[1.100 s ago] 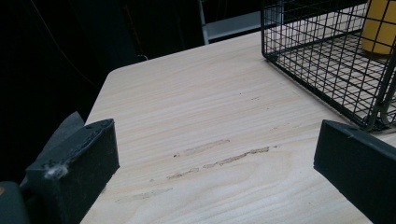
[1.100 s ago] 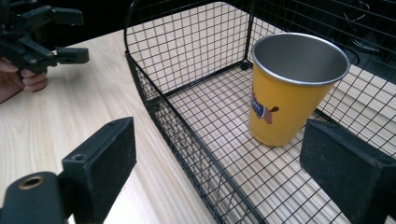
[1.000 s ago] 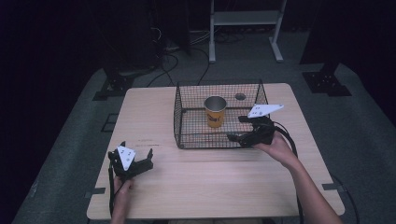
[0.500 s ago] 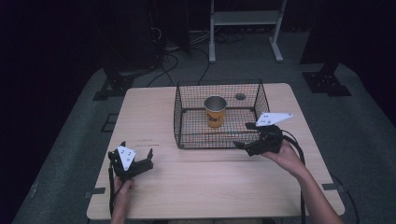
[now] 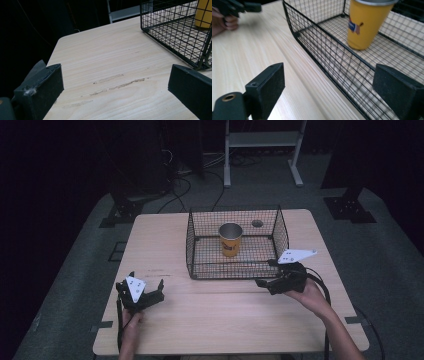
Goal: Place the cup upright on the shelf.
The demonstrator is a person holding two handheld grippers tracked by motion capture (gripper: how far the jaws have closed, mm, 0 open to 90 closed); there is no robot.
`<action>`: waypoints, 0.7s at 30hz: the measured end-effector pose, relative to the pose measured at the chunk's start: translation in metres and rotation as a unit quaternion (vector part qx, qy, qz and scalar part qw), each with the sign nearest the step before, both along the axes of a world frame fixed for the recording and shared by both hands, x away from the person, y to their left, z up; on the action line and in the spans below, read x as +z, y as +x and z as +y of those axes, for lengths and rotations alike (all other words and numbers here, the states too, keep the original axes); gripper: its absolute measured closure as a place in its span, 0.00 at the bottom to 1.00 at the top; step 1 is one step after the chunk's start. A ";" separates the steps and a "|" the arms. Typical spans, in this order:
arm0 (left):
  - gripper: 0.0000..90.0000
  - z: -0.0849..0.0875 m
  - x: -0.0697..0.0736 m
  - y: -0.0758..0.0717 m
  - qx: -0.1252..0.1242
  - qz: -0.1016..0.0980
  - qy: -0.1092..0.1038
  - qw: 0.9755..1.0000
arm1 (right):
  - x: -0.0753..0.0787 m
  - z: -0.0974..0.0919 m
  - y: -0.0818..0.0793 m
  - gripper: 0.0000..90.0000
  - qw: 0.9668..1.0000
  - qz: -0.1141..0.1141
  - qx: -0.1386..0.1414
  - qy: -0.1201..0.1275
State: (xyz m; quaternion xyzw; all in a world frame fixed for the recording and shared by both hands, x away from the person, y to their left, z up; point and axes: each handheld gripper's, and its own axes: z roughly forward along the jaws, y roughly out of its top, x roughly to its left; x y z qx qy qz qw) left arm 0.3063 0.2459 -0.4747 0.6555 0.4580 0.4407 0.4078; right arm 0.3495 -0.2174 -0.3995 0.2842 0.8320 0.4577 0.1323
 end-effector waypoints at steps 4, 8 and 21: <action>0.00 0.000 0.000 0.000 0.000 0.000 0.000 1.000 | -0.004 -0.003 -0.004 0.11 1.000 0.002 0.001 0.006; 0.00 -0.001 0.000 0.000 0.002 -0.001 0.000 1.000 | -0.009 -0.007 -0.009 0.11 1.000 0.001 -0.005 0.003; 0.00 0.000 0.000 0.000 0.003 0.000 -0.001 1.000 | -0.021 -0.022 -0.024 0.11 0.999 -0.002 -0.017 0.028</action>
